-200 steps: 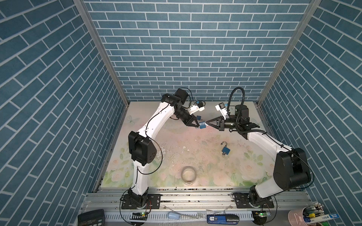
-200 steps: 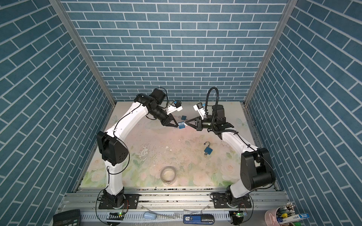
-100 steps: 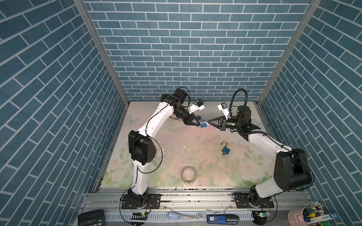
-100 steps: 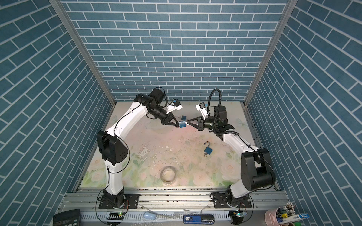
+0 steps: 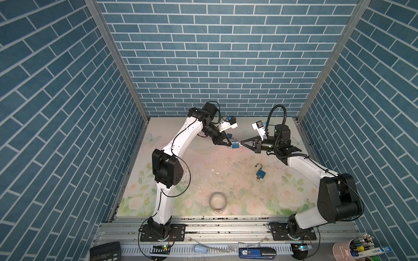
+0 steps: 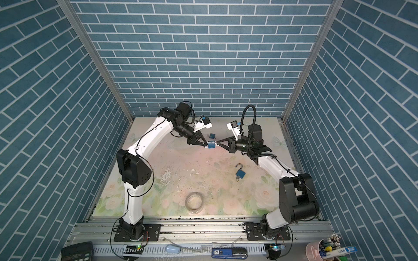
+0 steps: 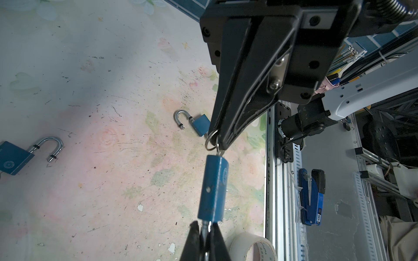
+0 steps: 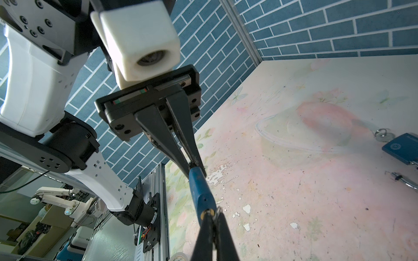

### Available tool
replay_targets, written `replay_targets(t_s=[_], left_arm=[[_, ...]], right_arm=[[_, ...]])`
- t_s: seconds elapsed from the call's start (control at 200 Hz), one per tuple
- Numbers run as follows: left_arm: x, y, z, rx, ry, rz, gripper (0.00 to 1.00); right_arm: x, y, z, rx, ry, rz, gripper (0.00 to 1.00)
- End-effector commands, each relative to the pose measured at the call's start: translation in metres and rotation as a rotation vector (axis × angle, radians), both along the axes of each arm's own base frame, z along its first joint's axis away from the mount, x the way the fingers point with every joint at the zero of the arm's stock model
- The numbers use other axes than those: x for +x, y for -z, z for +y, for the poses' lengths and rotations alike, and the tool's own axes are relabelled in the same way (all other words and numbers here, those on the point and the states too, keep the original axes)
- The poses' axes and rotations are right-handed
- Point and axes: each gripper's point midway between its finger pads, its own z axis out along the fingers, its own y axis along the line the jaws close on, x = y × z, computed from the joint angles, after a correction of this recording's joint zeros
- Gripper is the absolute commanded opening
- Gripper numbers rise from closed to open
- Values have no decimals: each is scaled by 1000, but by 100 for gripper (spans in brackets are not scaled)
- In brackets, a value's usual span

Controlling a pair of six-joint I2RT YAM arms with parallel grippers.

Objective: Lock with the key

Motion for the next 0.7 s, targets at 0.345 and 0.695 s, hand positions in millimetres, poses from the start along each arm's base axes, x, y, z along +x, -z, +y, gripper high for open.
replay_targets(t_s=[0.345, 0.695], left_arm=[[19, 12, 60, 162, -155, -34, 0], [11, 17, 67, 167, -139, -51, 0]], right_arm=[[42, 19, -56, -29, 253, 36, 0], [46, 18, -64, -5, 258, 34, 0]])
